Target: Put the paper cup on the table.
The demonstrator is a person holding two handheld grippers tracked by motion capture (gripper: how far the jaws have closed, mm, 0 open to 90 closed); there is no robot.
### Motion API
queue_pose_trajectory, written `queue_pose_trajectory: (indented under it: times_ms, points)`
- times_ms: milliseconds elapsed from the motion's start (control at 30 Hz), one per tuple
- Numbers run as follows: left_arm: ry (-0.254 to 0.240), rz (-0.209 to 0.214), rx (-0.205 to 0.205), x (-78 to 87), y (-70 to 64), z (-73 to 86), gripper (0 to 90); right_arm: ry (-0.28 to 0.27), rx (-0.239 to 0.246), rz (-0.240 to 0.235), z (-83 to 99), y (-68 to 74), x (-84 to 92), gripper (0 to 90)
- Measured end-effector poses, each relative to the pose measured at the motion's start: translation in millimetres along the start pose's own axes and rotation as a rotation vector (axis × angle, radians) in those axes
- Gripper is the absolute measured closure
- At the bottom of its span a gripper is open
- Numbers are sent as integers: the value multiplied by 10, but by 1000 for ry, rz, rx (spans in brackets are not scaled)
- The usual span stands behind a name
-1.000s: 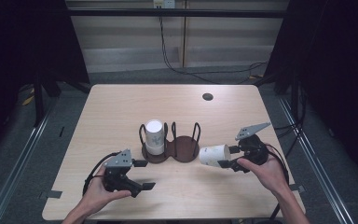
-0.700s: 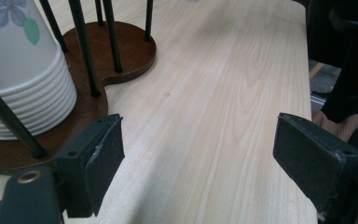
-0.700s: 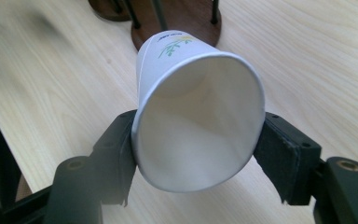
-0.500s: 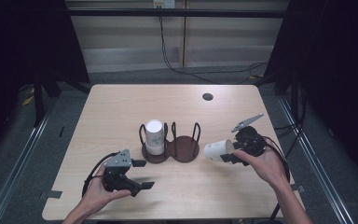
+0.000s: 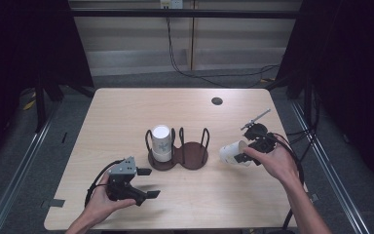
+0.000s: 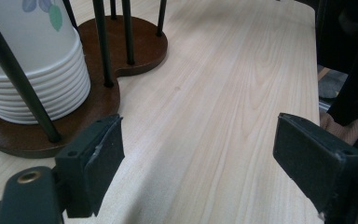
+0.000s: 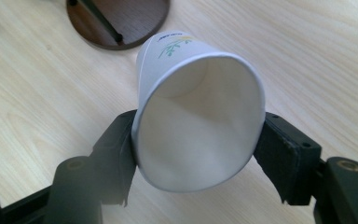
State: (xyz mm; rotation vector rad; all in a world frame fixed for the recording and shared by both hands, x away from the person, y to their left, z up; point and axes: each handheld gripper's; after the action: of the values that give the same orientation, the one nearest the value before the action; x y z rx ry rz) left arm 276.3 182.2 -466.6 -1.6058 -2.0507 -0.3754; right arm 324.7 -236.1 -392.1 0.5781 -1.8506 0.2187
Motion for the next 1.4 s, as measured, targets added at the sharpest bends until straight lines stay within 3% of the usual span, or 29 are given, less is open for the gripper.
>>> queue_pose_trajectory:
  times_ms: [200,267,500,933,1400]
  points:
    - [-6,-1,5,13,7,1,161,54,-1,33,-103,-47,-31,324]
    - [-7,-3,5,20,8,1,161,79,36,59,-136,-37,-49,321]
    - [-6,-3,3,21,11,3,162,142,59,96,-258,-40,-105,315]
    - [-2,-9,-11,22,11,3,176,206,59,124,-394,-116,-273,298]
    - [1,-5,-19,24,16,4,183,234,33,176,-473,-166,-302,247]
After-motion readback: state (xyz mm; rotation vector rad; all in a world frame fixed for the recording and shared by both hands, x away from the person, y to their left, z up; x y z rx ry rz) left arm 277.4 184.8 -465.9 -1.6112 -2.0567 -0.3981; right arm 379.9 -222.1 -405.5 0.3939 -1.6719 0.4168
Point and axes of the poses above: each handheld gripper's, and its own axes: x roughly backward along the jaws, z roughly out of its underside, y roughly to its left, and after that the axes turned 6 degrees about -x, right-handed
